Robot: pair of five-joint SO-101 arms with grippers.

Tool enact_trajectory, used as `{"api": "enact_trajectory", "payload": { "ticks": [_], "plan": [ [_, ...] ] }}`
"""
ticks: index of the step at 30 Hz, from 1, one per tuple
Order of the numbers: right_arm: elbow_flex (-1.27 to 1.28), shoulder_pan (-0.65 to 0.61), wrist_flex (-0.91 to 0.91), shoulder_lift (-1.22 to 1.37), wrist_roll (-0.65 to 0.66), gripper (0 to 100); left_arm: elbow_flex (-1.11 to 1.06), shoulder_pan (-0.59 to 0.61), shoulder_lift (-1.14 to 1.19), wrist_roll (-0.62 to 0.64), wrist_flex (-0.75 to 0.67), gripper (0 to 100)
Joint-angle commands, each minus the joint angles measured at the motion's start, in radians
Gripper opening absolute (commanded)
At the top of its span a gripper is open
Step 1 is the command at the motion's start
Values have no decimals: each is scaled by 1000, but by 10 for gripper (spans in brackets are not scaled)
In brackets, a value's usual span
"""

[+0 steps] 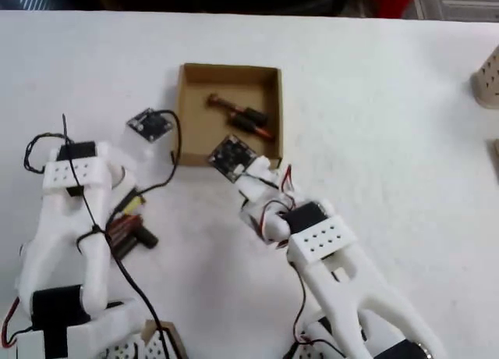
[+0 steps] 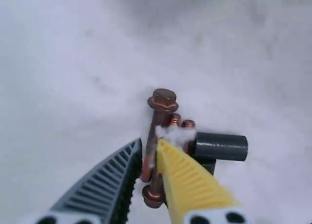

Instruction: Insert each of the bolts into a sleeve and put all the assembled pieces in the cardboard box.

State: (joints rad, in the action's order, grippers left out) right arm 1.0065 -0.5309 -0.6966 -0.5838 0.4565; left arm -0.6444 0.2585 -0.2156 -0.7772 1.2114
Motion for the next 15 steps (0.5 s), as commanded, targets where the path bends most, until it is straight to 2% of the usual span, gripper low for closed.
{"api": "enact_trajectory", "payload": {
  "ticks": [1,6,12,15],
  "plan": [
    [-9,8,22,-39,-3,19,2,-16,-39,-21,6,123],
    [-9,8,22,-39,-3,19,5,-19,-4,-25,-2,124],
    [-9,8,22,-44,-3,19,15,-19,199,-25,-129,124],
    [-9,8,22,-45,-3,19,57,-22,239,-18,-135,124]
  ]
}}
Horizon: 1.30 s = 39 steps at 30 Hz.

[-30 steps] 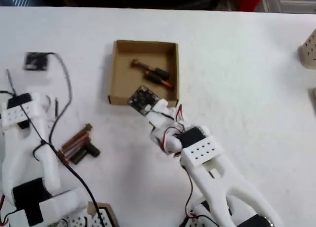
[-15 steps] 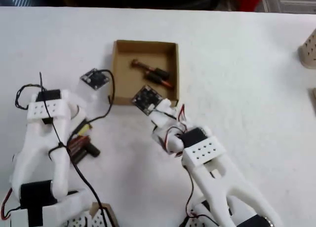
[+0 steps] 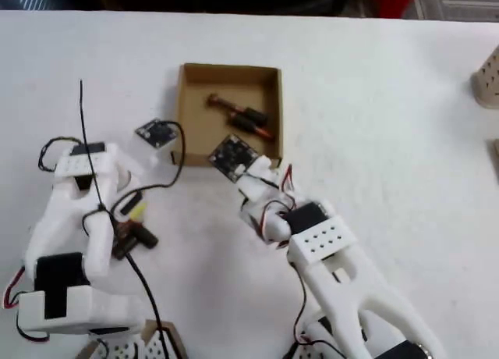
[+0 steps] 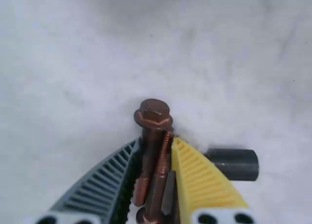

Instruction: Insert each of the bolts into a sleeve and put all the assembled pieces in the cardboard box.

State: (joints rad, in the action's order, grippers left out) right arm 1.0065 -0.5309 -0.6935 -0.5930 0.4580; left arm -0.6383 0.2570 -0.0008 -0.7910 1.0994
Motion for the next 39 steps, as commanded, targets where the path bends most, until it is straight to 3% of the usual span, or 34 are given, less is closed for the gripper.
{"api": "enact_trajectory", "payload": {
  "ticks": [1,12,18,23,29,39],
  "plan": [
    [-9,8,19,-36,-3,19,63,-24,28,-3,-23,124],
    [-9,8,19,-38,-3,19,86,-30,101,-2,-86,124],
    [-9,8,19,-38,-3,19,204,-10,202,20,-18,121],
    [-9,8,19,-38,-3,19,241,-15,243,26,-2,19],
    [-8,7,19,-38,-3,19,241,-13,242,29,-2,20],
    [48,-13,107,-38,-5,19,298,-13,21,250,-3,20]
  ]
}}
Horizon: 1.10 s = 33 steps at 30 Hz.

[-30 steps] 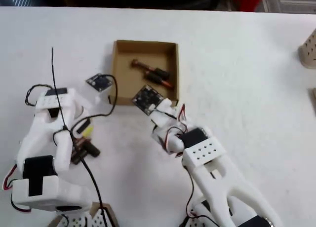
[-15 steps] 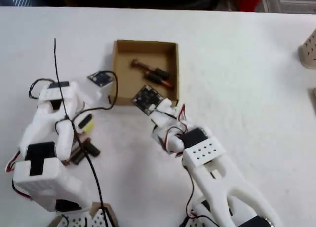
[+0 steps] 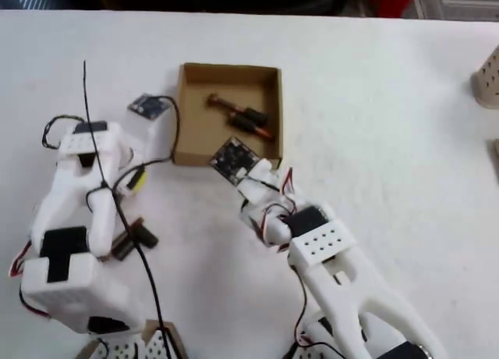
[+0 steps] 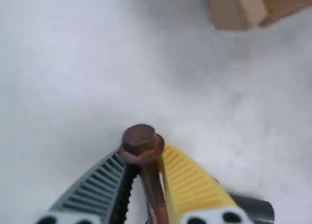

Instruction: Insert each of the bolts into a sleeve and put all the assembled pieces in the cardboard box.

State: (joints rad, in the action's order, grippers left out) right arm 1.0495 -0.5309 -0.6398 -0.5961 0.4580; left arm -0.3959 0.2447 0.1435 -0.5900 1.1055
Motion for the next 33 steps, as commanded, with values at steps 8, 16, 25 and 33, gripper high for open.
{"api": "enact_trajectory", "payload": {
  "ticks": [8,16,25,33],
  "plan": [
    [29,-50,84,-35,-5,19,-21,-21,-229,100,-11,20],
    [29,-50,81,-35,-5,19,-100,-22,-228,107,-94,20],
    [29,-48,81,-35,-5,19,-147,-22,-229,147,-127,155],
    [29,-47,81,-35,-5,19,-153,-22,-229,112,-127,131]
  ]
}}
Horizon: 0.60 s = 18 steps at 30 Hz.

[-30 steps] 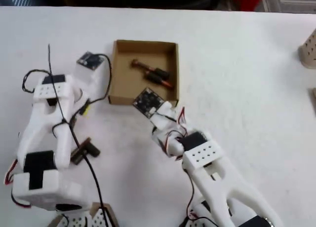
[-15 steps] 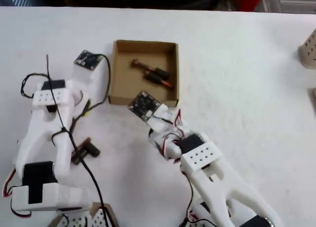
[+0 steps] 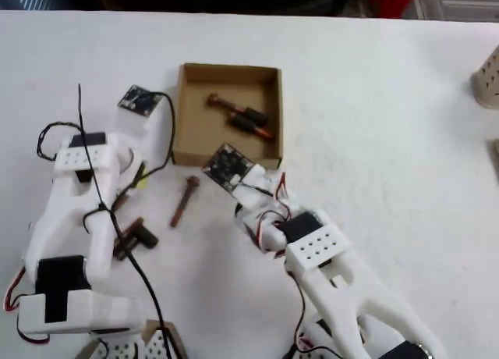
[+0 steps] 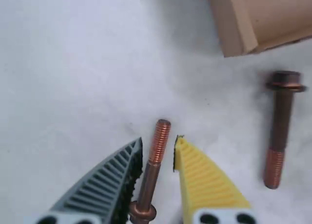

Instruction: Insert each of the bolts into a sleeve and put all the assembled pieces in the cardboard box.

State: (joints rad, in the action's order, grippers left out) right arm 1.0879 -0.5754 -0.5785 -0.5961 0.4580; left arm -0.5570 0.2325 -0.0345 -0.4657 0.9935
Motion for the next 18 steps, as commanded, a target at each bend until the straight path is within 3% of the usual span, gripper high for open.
{"api": "enact_trajectory", "payload": {
  "ticks": [1,8,14,18],
  "plan": [
    [-9,-2,19,-35,-5,19,8,-12,-51,-12,-14,131],
    [-9,-2,19,-35,-5,19,5,-44,-51,-11,11,131],
    [-15,39,16,-36,-5,19,14,-237,-61,0,137,128],
    [-14,77,-35,-81,-5,19,14,-341,-61,75,117,128]
  ]
}}
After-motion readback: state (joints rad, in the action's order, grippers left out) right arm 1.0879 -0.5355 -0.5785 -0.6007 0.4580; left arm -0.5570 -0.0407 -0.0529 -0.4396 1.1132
